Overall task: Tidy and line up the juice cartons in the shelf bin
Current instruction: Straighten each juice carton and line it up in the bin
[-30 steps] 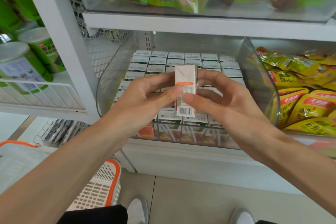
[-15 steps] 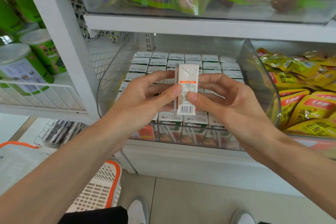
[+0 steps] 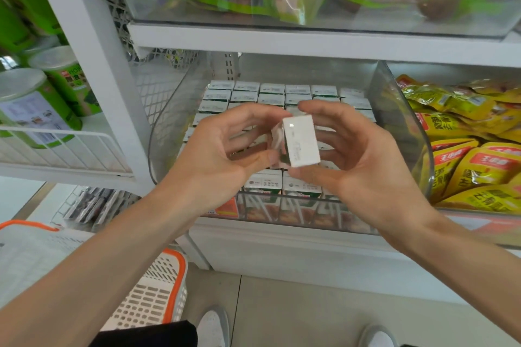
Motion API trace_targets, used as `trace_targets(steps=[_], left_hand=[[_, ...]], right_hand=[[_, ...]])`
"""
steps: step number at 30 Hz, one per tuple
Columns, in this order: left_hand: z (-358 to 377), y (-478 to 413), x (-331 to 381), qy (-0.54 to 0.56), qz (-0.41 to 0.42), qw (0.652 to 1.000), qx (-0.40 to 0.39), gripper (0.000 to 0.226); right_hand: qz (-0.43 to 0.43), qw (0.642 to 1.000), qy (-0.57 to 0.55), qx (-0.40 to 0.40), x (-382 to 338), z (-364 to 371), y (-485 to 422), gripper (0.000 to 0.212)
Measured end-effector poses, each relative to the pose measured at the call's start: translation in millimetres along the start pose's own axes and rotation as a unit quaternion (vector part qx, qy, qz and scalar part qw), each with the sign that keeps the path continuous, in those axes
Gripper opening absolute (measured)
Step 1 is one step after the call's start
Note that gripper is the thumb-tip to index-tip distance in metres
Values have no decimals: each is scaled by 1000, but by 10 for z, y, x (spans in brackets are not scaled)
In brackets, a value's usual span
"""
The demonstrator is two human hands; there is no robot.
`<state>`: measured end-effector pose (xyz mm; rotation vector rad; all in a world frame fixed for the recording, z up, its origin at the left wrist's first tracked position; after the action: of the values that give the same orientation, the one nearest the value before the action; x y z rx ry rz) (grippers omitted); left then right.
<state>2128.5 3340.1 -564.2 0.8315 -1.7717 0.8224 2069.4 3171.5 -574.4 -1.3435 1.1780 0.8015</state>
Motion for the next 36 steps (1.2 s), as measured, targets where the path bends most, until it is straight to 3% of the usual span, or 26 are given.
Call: trace_targets(steps=[4,12,20,23,30,36], left_hand=[[22,3,77,-18,43,999,-11,48],[-9,-1,49,-29,41,999,-9,57],[25,-16,-3,-80,29,996,-16,83],[50,-7,10,-109,33,993,-28,91],[8,8,39,-87,43,995,10,71],[-74,6,124,-54,60,995,62,61]], right_hand=[[-28,999,33,12,-54,-5,10,59],[-29,996,73,31,-77,-27,10,58],[91,994,-29,56,46,-41,32,67],[138,986,-77,52,105,-29,38,59],[203,972,-118,11,171,46,40,45],[224,968,-111,32,190,13,7,32]])
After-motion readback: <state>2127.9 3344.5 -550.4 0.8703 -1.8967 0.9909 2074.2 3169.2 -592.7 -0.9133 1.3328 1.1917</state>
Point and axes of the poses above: each hand's wrist, its own y-axis away from the middle knuckle, its own z-axis out of the palm, x = y × z, the point moved 7 cm from there along -y, towards the middle knuckle, and after that the axes turned 1 degree about -z, right-handed, at the moved point
